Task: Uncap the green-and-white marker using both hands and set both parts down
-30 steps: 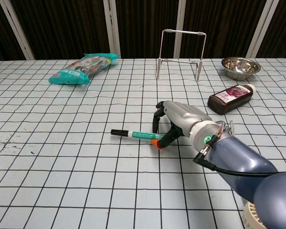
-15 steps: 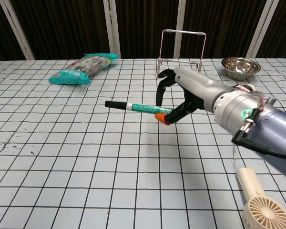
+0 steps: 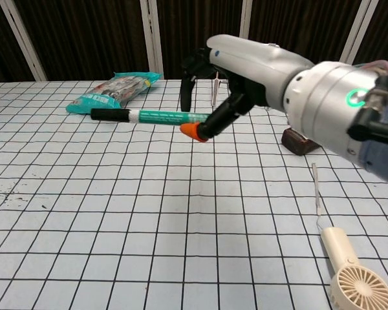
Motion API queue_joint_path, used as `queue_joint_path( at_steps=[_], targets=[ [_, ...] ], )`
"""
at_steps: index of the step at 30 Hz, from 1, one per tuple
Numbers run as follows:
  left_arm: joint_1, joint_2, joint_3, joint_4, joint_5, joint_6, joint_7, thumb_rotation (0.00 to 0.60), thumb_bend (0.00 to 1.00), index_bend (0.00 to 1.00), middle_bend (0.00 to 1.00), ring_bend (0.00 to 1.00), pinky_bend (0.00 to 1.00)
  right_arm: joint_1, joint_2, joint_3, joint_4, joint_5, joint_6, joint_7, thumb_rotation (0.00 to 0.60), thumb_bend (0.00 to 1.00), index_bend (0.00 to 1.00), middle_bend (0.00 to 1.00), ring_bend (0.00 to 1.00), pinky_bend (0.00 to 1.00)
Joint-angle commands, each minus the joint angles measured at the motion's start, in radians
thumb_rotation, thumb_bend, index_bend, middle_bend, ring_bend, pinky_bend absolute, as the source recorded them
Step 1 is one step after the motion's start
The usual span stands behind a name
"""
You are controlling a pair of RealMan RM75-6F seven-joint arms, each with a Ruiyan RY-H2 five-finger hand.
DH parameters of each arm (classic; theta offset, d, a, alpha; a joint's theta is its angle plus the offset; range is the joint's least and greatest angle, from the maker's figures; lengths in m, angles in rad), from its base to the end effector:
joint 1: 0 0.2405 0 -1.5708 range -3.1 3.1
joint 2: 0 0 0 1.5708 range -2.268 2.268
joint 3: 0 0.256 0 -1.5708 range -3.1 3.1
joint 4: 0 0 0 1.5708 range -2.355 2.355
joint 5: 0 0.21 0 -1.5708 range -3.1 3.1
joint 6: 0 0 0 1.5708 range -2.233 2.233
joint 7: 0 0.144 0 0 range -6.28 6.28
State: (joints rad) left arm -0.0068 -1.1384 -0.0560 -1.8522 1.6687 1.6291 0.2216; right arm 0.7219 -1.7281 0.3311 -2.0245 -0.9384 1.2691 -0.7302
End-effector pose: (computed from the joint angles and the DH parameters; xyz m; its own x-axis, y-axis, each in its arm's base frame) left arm -0.2443 0.1551 0.1539 0.3538 -0.1360 0.9254 0.9255 -0.0921 -0.3674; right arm -0.0110 -0.2633 -0.0036 0.1096 -0.2710 0.9563 -0.9340 -0.3573 0.0058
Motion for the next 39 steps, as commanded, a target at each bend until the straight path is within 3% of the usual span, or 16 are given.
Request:
queue_joint_path(
  at_steps=[1,9,14,39],
  targets=[
    [-0.014,-0.028,-0.011,-0.023,0.025,0.007,0.024,0.600,0.45,0.25,0.08,0.00,0.00,0.059,-0.071,0.050,-0.001,0.064,0.015,-0.034,0.600,0.41,0.73,0.09,0.14,0.04],
    [-0.045,-0.088,-0.015,-0.040,0.061,-0.013,0.070,0.600,0.45,0.27,0.10,0.00,0.00,0.174,-0.186,0.134,0.068,0.179,0.022,-0.078,0.600,0.42,0.73,0.09,0.14,0.04],
    [-0.063,-0.120,-0.014,-0.028,0.064,-0.037,0.091,0.600,0.44,0.30,0.10,0.00,0.00,0.213,-0.197,0.161,0.099,0.220,0.025,-0.084,0.600,0.43,0.73,0.09,0.14,0.04],
    [-0.142,-0.303,-0.059,0.078,0.066,-0.056,0.135,0.600,0.44,0.42,0.18,0.00,0.00,0.252,-0.148,0.153,0.066,0.236,0.055,-0.025,0.600,0.44,0.73,0.09,0.14,0.04]
  ],
)
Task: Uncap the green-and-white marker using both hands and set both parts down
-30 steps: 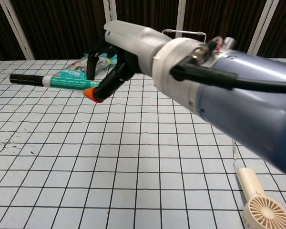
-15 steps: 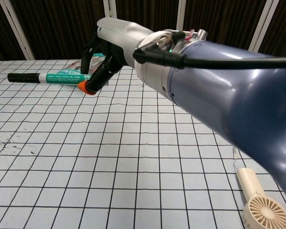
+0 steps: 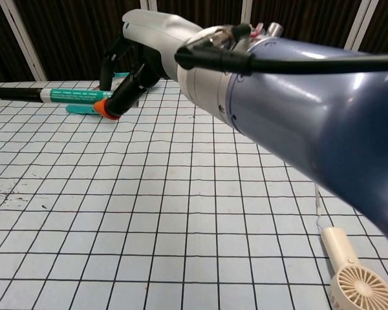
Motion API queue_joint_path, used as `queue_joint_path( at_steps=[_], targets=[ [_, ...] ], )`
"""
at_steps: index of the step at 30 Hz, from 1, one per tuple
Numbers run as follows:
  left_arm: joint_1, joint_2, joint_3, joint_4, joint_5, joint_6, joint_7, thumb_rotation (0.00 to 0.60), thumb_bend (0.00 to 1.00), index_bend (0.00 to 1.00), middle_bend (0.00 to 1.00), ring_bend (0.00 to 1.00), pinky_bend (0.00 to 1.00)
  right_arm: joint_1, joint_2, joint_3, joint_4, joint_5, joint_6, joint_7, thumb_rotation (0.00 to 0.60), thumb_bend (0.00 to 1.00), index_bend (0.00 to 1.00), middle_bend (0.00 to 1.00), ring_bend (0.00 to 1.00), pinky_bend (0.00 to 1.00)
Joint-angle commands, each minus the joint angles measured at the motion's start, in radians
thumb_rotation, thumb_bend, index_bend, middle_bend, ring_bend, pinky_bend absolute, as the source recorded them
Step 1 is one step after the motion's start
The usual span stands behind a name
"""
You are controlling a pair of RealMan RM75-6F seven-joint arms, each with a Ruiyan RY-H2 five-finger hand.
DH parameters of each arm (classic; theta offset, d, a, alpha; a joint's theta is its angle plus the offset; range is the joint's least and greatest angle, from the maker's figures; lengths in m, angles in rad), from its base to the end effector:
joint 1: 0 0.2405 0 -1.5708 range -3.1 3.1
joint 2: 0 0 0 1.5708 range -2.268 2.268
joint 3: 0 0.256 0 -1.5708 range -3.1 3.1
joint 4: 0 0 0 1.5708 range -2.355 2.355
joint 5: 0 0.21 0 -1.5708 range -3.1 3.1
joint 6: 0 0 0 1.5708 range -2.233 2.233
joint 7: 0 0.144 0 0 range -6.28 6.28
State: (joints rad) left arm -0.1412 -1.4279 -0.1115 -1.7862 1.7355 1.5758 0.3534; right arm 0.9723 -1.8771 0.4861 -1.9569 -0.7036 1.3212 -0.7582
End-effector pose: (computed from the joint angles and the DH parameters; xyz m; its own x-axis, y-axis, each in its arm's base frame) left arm -0.1872 0.1916 0.0868 0.2432 -0.2074 0.9476 0.9176 -0.2674 -0.2940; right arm 0.0615 -0.2734 -0.0239 0.0162 -0.3444 0.9387 -0.9319 -0.3454 -0.1106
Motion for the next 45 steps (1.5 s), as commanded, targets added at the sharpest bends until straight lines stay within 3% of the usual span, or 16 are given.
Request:
queue_joint_path(
  at_steps=[1,26,45],
  targets=[
    [-0.011,-0.022,-0.004,0.018,-0.002,-0.005,0.004,0.600,0.44,0.42,0.18,0.00,0.00,0.002,0.002,-0.004,-0.002,0.003,0.004,0.006,0.600,0.44,0.73,0.09,0.14,0.04],
    [-0.086,-0.153,-0.010,0.093,0.030,-0.020,0.019,0.600,0.46,0.48,0.25,0.00,0.00,0.010,0.035,-0.031,-0.020,0.008,0.022,0.057,0.600,0.44,0.74,0.09,0.14,0.04],
    [-0.108,-0.193,-0.007,0.125,0.037,-0.003,0.009,0.600,0.46,0.54,0.29,0.00,0.00,-0.003,0.060,-0.052,-0.031,-0.003,0.028,0.095,0.600,0.44,0.74,0.09,0.14,0.04]
  ],
)
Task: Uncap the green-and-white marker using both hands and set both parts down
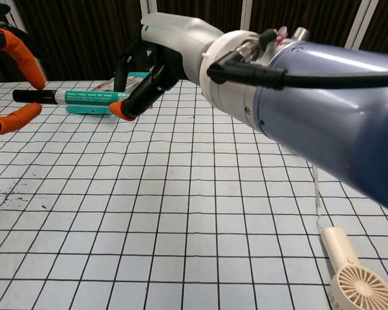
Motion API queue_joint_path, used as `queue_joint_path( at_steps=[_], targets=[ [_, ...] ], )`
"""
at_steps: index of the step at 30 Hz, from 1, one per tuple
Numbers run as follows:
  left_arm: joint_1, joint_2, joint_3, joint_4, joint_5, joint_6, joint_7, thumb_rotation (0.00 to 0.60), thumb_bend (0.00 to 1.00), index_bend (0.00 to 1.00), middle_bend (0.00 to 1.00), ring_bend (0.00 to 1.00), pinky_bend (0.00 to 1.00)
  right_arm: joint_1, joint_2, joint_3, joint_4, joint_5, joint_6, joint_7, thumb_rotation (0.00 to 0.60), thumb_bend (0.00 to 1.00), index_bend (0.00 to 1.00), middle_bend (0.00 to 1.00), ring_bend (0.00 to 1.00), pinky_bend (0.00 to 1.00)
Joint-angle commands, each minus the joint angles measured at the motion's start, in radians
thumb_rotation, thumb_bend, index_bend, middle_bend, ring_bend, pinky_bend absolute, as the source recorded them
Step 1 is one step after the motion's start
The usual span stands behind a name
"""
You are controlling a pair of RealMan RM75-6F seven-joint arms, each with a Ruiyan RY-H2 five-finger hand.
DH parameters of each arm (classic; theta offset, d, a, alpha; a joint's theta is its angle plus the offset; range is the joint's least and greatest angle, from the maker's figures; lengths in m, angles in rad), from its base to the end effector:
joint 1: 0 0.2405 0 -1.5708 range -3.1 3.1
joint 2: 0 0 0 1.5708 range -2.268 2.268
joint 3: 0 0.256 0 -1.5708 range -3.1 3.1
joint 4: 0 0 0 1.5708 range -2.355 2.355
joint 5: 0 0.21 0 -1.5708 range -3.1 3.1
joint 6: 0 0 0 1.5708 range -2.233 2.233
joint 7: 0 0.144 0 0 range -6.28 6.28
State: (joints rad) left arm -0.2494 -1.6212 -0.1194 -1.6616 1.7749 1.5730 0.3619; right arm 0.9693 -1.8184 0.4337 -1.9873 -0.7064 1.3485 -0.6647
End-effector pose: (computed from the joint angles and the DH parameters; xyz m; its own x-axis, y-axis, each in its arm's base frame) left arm -0.1514 0.2084 0.0424 0.1591 -0.2344 0.9590 0.8897 -0.3869 -0.2422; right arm 0.0473 -0.2735 -0.0176 -0.0172 -0.3561 0.9343 -0.9364 -0.3218 -0.1399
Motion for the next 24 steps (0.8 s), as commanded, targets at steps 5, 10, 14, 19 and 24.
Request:
queue_joint_path(
  at_steps=[5,10,14,19,24],
  targets=[
    [-0.002,-0.003,0.003,0.007,-0.010,-0.001,-0.004,0.600,0.46,0.55,0.29,0.00,0.00,-0.001,0.003,-0.002,-0.003,0.000,0.003,0.006,0.600,0.44,0.74,0.09,0.14,0.04],
    [-0.005,-0.008,0.001,0.016,-0.017,0.002,-0.014,0.600,0.49,0.56,0.31,0.00,0.00,-0.001,0.006,-0.005,-0.005,0.000,0.007,0.008,0.600,0.44,0.74,0.09,0.14,0.04],
    [-0.002,-0.009,0.002,0.023,-0.019,0.013,-0.025,0.600,0.50,0.56,0.31,0.00,0.00,-0.005,0.009,-0.007,-0.007,-0.001,0.009,0.012,0.600,0.44,0.74,0.09,0.14,0.04],
    [0.010,0.004,0.003,0.024,-0.021,0.040,-0.057,0.600,0.50,0.56,0.31,0.00,0.00,-0.017,0.022,-0.015,-0.010,-0.003,0.009,0.027,0.600,0.44,0.74,0.09,0.14,0.04],
    [0.021,0.019,0.007,0.028,-0.023,0.060,-0.077,0.600,0.49,0.56,0.31,0.00,0.00,-0.029,0.033,-0.025,-0.010,-0.005,-0.001,0.046,0.600,0.44,0.74,0.09,0.14,0.04]
  ],
)
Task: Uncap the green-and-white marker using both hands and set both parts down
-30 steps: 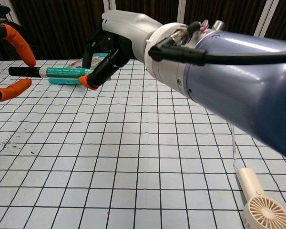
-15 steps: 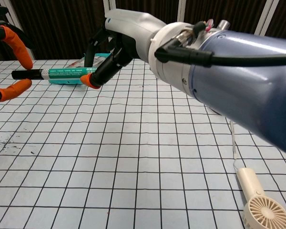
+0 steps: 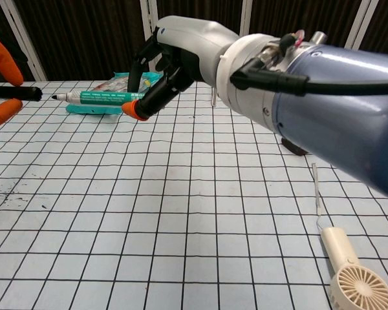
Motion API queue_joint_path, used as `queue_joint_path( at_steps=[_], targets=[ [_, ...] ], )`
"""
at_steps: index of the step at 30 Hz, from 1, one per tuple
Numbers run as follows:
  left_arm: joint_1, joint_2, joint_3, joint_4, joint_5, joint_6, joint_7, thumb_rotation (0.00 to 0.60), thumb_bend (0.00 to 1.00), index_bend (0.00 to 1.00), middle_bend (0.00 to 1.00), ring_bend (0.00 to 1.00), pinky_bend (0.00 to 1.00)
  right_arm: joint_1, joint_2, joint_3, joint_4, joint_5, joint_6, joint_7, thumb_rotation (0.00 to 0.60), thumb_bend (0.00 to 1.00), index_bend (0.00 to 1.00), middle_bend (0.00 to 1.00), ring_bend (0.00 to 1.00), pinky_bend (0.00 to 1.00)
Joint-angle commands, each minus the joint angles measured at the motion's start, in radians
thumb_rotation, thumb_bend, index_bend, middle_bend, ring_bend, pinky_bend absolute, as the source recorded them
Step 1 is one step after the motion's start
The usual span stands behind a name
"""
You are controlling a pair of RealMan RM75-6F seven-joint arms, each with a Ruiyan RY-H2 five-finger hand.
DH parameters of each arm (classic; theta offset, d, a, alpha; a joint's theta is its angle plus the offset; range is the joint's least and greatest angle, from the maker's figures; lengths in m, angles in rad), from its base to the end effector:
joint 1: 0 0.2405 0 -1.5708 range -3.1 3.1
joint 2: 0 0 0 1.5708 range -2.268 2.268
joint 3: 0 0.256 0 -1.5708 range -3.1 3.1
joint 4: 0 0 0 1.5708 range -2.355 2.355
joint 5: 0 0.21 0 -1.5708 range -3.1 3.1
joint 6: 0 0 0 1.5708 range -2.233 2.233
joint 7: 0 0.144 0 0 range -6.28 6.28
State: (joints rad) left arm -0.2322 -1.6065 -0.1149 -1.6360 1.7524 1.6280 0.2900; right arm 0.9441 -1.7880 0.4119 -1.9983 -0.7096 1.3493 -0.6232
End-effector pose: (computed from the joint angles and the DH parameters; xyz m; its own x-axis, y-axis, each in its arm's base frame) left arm -0.1671 0.2074 0.0508 0.1198 -0.2506 0.9606 0.9140 -0.3501 -0.2053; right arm 0.0347 -0.2753 -0.0145 -0.0358 -0.3614 0.9317 -0.9436 -0.2948 -0.1506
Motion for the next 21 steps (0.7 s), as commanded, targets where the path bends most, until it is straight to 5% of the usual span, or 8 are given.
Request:
queue_joint_path(
  at_steps=[1,13,21],
  targets=[
    [0.007,0.008,0.004,0.006,0.001,0.010,-0.011,0.600,0.49,0.56,0.31,0.00,0.00,-0.007,0.005,-0.006,0.002,-0.004,-0.003,0.010,0.600,0.44,0.74,0.09,0.14,0.04],
    [0.071,0.032,0.040,0.152,-0.078,0.051,-0.196,0.600,0.49,0.57,0.30,0.00,0.00,-0.106,0.078,-0.105,0.056,-0.044,-0.055,0.136,0.600,0.44,0.74,0.09,0.14,0.04],
    [0.024,-0.073,0.007,0.339,-0.137,-0.015,-0.417,0.600,0.49,0.56,0.31,0.00,0.00,-0.174,0.115,-0.159,0.115,-0.105,-0.100,0.248,0.600,0.44,0.74,0.09,0.14,0.04]
  ],
)
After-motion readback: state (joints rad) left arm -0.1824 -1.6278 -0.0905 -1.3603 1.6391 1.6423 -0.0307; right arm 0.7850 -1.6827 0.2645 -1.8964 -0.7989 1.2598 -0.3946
